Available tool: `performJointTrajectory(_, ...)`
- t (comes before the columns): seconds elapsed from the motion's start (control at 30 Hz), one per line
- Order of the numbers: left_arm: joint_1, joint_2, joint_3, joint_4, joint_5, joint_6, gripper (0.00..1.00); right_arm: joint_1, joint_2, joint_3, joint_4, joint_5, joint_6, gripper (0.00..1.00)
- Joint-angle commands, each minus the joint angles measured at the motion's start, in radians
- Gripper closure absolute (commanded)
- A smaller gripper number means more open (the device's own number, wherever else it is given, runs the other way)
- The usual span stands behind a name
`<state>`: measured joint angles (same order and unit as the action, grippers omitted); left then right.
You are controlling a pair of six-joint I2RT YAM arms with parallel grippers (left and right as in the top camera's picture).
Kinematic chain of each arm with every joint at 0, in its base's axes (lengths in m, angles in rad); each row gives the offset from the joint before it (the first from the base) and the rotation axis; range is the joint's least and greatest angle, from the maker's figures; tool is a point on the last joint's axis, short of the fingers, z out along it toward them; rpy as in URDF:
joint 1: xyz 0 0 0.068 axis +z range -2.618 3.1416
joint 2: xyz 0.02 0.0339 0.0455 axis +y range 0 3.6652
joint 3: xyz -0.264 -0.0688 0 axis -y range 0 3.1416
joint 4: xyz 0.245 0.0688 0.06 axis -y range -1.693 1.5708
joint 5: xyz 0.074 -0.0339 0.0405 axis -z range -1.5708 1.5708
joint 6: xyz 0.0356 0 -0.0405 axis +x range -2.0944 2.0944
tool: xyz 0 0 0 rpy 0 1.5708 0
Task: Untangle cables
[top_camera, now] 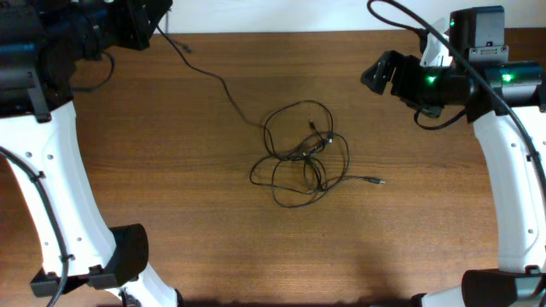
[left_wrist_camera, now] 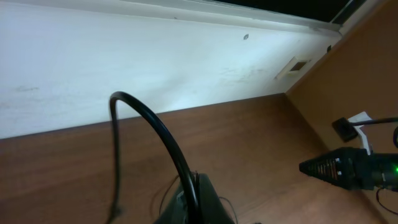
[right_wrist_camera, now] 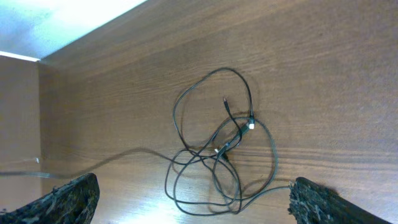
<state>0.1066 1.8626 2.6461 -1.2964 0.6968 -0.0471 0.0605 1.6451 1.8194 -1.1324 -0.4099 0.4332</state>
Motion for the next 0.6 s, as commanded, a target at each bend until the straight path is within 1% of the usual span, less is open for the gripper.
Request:
performJointTrajectory(0.0, 0.001, 0.002, -0.001, 0.033, 0.024, -0.022, 1.0, 0.069, 0.003, 0.019, 0.0, 0.012, 0.048, 0.0)
performJointTrajectory(0.03, 0.001, -0.002, -0.001, 0.068, 0.027, -0.071, 1.0, 0.107, 0.017, 0.019, 0.0, 0.051, 0.08, 0.03)
performJointTrajectory(0.07, 0.001, -0.008, -0.001, 0.098, 0.058, -0.084, 1.0, 0.127, 0.033, 0.019, 0.003, 0.065, 0.101, 0.05)
performJointTrajectory(0.1, 0.001, -0.015, -0.001, 0.125, 0.098, -0.085, 1.0, 0.138, 0.045, 0.019, 0.008, 0.063, 0.11, 0.08)
performJointTrajectory(0.17, 0.001, -0.049, -0.001, 0.201, 0.15, -0.155, 1.0, 0.175, 0.097, 0.019, 0.027, 0.042, 0.126, 0.14)
performJointTrajectory(0.23, 0.001, -0.085, -0.001, 0.242, 0.15, -0.224, 1.0, 0.201, 0.14, 0.019, 0.048, 0.0, 0.126, 0.18)
performJointTrajectory(0.3, 0.001, -0.116, -0.001, 0.277, 0.15, -0.279, 1.0, 0.221, 0.188, 0.019, 0.056, -0.013, 0.161, 0.22)
performJointTrajectory(0.33, 0.001, -0.127, -0.001, 0.302, 0.15, -0.303, 1.0, 0.227, 0.211, 0.019, 0.061, -0.036, 0.161, 0.22)
performJointTrajectory(0.4, 0.001, -0.135, -0.001, 0.331, 0.15, -0.328, 1.0, 0.236, 0.262, 0.018, 0.081, -0.112, 0.163, 0.23)
performJointTrajectory(0.5, 0.001, -0.131, -0.001, 0.325, 0.15, -0.335, 1.0, 0.261, 0.346, 0.018, 0.12, -0.203, 0.159, 0.26)
performJointTrajectory(0.57, 0.001, -0.128, -0.001, 0.322, 0.15, -0.335, 1.0, 0.27, 0.392, 0.018, 0.134, -0.234, 0.159, 0.27)
